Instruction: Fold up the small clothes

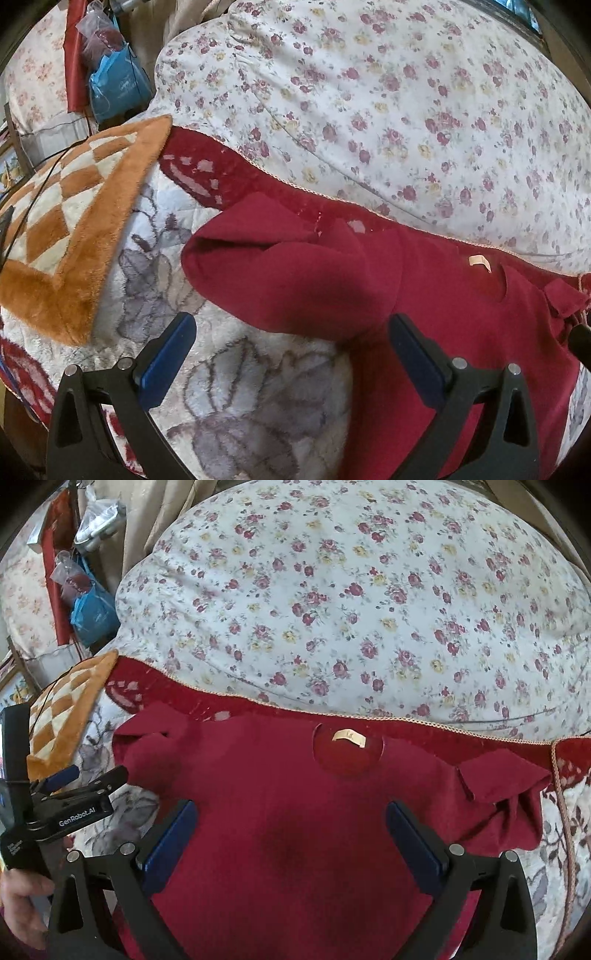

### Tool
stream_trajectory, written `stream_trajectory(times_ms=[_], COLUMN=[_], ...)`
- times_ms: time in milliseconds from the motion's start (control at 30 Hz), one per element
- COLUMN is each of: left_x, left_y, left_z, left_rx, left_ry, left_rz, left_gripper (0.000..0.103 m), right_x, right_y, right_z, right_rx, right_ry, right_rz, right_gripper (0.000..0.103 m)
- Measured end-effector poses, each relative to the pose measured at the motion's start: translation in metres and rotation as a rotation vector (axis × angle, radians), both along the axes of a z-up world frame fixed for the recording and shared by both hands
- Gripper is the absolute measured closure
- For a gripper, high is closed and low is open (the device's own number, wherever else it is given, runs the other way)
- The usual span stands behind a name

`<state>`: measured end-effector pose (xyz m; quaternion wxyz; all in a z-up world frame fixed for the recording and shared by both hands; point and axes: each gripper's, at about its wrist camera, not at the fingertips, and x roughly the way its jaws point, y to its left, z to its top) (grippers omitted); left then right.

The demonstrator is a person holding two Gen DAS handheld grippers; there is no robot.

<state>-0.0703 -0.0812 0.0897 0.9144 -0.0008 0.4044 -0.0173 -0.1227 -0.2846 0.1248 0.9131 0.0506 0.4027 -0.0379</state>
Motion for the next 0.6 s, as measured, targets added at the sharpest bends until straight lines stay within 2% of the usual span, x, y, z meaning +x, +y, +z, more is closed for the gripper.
stream_trajectory(times_ms=[100,267,600], left_x=[0.0,-0.002,0.003], left_y=[0.0,-0.01,-0.009], left_z=[0.002,-0.001,-0.002], left_rx=[-0.008,0.021,0.043], left_ry=[-0.014,-0.02,-0.026], left_rz=[-0.028,-0.05,-0.041], left_gripper=[0.0,0.0,0.0], right_x=[0.005,0.007,0.012], right_y=[0.002,-0.003,0.0], right_z=[-0.007,-0.018,-0.026], right_rx=[-0.017,-0.009,-0.017], right_ry=[0.004,0.01,0.001], right_rz=[-0.029,-0.077,-0.076], right_gripper=[0.0,0.0,0.0])
